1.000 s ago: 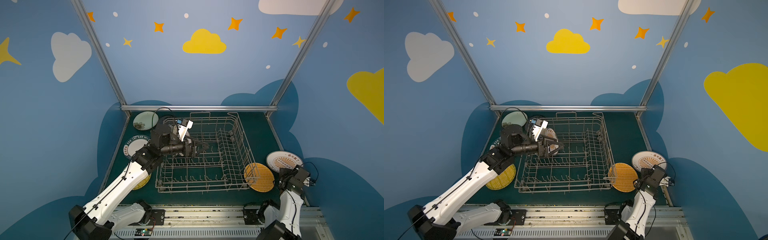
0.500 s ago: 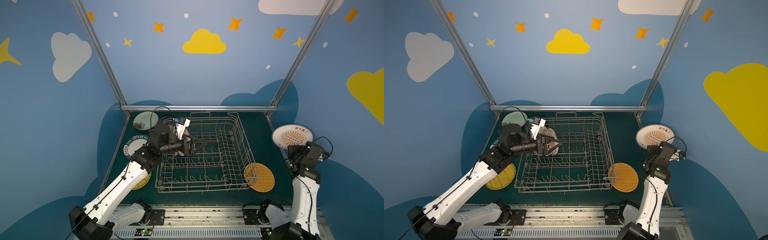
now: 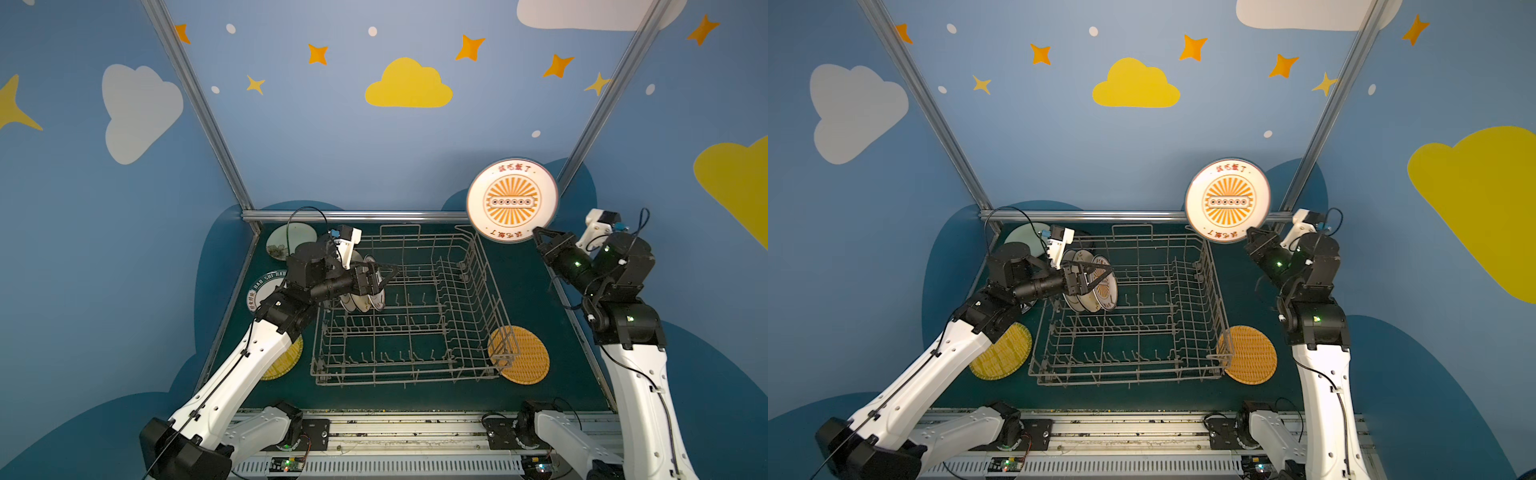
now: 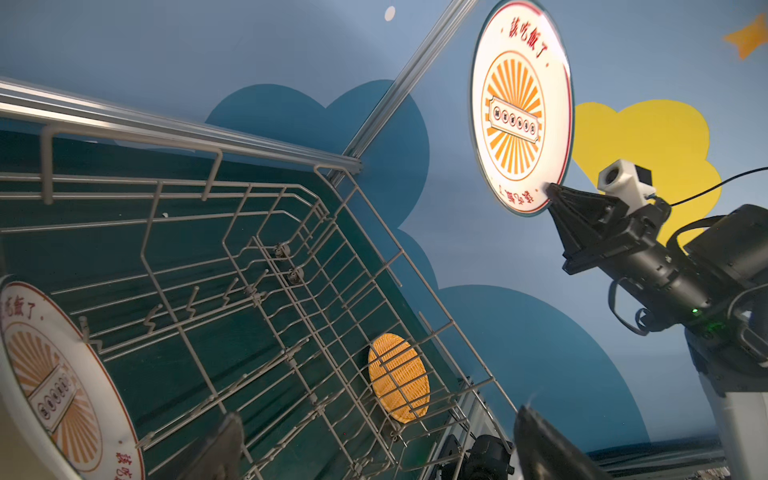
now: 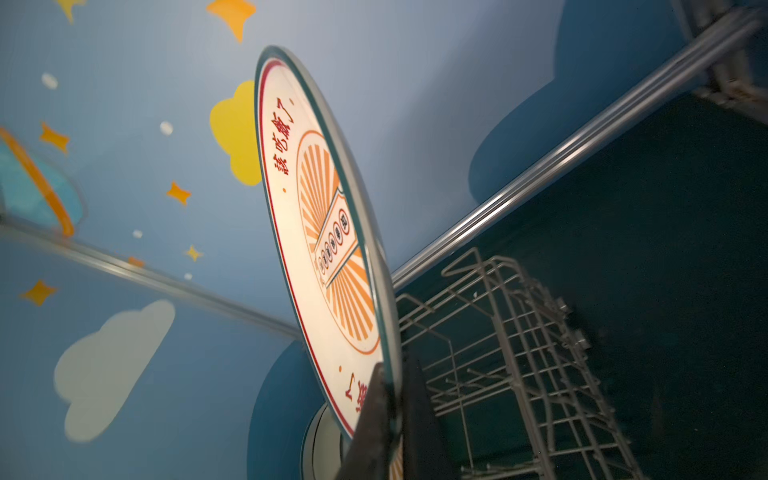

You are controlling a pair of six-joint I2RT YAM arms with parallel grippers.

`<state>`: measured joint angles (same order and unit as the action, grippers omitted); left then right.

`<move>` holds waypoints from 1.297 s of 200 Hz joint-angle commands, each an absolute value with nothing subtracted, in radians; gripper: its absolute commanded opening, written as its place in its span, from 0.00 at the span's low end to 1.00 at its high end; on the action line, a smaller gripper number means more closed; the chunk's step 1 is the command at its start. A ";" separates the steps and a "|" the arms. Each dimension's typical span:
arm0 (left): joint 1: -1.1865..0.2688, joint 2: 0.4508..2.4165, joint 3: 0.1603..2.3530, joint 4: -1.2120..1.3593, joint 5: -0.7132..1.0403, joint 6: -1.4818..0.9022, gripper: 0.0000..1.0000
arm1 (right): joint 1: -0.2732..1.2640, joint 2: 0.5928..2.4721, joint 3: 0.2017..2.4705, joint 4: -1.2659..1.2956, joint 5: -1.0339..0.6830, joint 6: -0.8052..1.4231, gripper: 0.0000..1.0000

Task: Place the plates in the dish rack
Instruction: 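Carry the plate toward the left gripper while the left gripper reaches for it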

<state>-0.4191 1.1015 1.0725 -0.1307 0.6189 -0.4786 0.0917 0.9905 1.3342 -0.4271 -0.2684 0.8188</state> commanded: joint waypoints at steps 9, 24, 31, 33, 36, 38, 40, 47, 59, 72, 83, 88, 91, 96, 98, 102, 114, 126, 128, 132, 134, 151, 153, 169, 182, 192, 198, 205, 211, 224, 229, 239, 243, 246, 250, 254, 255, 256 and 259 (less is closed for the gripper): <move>-0.399 1.091 1.051 -0.049 0.694 -0.504 1.00 | 0.249 1.056 1.367 -0.457 -0.370 0.748 0.00; -0.400 1.096 1.051 -0.039 0.716 -0.502 1.00 | 0.348 1.090 1.364 -0.469 -0.365 0.725 0.00; -0.398 1.099 1.049 -0.037 0.719 -0.502 1.00 | 0.390 1.104 1.360 -0.471 -0.358 0.719 0.00; -0.398 1.100 1.048 -0.037 0.720 -0.501 1.00 | 0.402 1.107 1.359 -0.470 -0.355 0.717 0.00; -0.399 1.100 1.049 -0.037 0.718 -0.500 1.00 | 0.419 1.112 1.356 -0.467 -0.353 0.714 0.00; -0.398 1.101 1.048 -0.038 0.716 -0.500 1.00 | 0.430 1.115 1.355 -0.465 -0.352 0.712 0.00; -0.399 1.101 1.048 -0.039 0.713 -0.500 1.00 | 0.439 1.117 1.353 -0.462 -0.350 0.711 0.00; -0.398 1.106 1.050 -0.047 0.697 -0.499 1.00 | 0.471 1.126 1.347 -0.452 -0.348 0.709 0.00; -0.392 1.114 1.049 -0.050 0.683 -0.503 0.99 | 0.516 1.138 1.345 -0.449 -0.325 0.702 0.00; -0.389 1.131 1.053 -0.065 0.659 -0.511 0.96 | 0.548 1.145 1.336 -0.431 -0.318 0.702 0.00; -0.383 1.144 1.057 -0.067 0.650 -0.525 0.91 | 0.564 1.147 1.325 -0.411 -0.311 0.703 0.00; -0.380 1.148 1.057 -0.063 0.648 -0.534 0.90 | 0.572 1.147 1.321 -0.408 -0.304 0.705 0.00; -0.378 1.150 1.056 -0.062 0.648 -0.539 0.89 | 0.576 1.147 1.319 -0.406 -0.298 0.705 0.00; -0.374 1.152 1.055 -0.057 0.647 -0.548 0.86 | 0.582 1.147 1.317 -0.403 -0.285 0.721 0.00; -0.374 1.154 1.054 -0.055 0.647 -0.551 0.85 | 0.586 1.146 1.312 -0.397 -0.278 0.723 0.00; -0.371 1.155 1.052 -0.051 0.647 -0.558 0.84 | 0.589 1.143 1.303 -0.384 -0.274 0.723 0.00; -0.365 1.157 1.051 -0.044 0.647 -0.572 0.80 | 0.594 1.136 1.279 -0.355 -0.264 0.732 0.00; -0.359 1.157 1.050 -0.041 0.645 -0.582 0.77 | 0.598 1.135 1.273 -0.351 -0.254 0.737 0.00; -0.359 1.157 1.050 -0.041 0.646 -0.584 0.76 | 0.598 1.135 1.272 -0.351 -0.253 0.738 0.00; -0.355 1.157 1.051 -0.039 0.648 -0.589 0.74 | 0.598 1.135 1.271 -0.351 -0.251 0.738 0.00; -0.354 1.157 1.049 -0.038 0.648 -0.591 0.73 | 0.599 1.135 1.270 -0.351 -0.251 0.738 0.00; -0.348 1.159 1.048 -0.026 0.656 -0.607 0.59 | 0.600 1.138 1.263 -0.341 -0.250 0.746 0.00; -0.346 1.160 1.048 -0.025 0.658 -0.609 0.58 | 0.600 1.138 1.262 -0.339 -0.250 0.748 0.00; -0.343 1.164 1.049 -0.018 0.662 -0.626 0.47 | 0.600 1.140 1.250 -0.317 -0.247 0.756 0.00; -0.341 1.167 1.048 -0.013 0.662 -0.641 0.38 | 0.600 1.140 1.248 -0.305 -0.247 0.761 0.00; -0.339 1.173 1.046 -0.009 0.664 -0.651 0.31 | 0.600 1.142 1.244 -0.297 -0.250 0.766 0.00; -0.336 1.173 1.047 -0.007 0.665 -0.658 0.27 | 0.600 1.145 1.244 -0.290 -0.253 0.768 0.00; -0.334 1.177 1.046 -0.002 0.668 -0.667 0.23 | 0.600 1.148 1.244 -0.286 -0.257 0.770 0.00; -0.333 1.177 1.045 0.003 0.671 -0.674 0.21 | 0.600 1.150 1.246 -0.282 -0.261 0.770 0.00; -0.330 1.178 1.045 0.013 0.681 -0.684 0.14 | 0.600 1.159 1.250 -0.275 -0.275 0.771 0.00; -0.330 1.179 1.045 0.015 0.683 -0.687 0.10 | 0.600 1.163 1.250 -0.271 -0.284 0.769 0.00; -0.330 1.175 1.044 0.017 0.681 -0.693 0.04 | 0.599 1.171 1.254 -0.263 -0.303 0.764 0.00; -0.330 1.173 1.042 0.017 0.681 -0.695 0.04 | 0.598 1.175 1.255 -0.261 -0.310 0.759 0.00; -0.331 1.173 1.043 0.017 0.681 -0.696 0.04 | 0.598 1.176 1.257 -0.258 -0.316 0.754 0.00; -0.330 1.169 1.043 0.017 0.682 -0.696 0.04 | 0.599 1.178 1.258 -0.256 -0.321 0.747 0.00; -0.330 1.167 1.041 0.017 0.679 -0.694 0.04 | 0.598 1.179 1.258 -0.255 -0.322 0.740 0.04; -0.331 1.167 1.042 0.016 0.678 -0.694 0.04 | 0.598 1.180 1.259 -0.255 -0.322 0.738 0.07; -0.331 1.166 1.043 0.016 0.676 -0.693 0.04 | 0.597 1.180 1.261 -0.257 -0.321 0.735 0.10; -0.331 1.163 1.043 0.012 0.671 -0.692 0.04 | 0.597 1.181 1.263 -0.259 -0.320 0.730 0.19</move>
<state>-0.3210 1.1793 1.0485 -0.0242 0.6453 -0.6899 0.5900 1.1690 1.2434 -0.3515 -0.2600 0.7570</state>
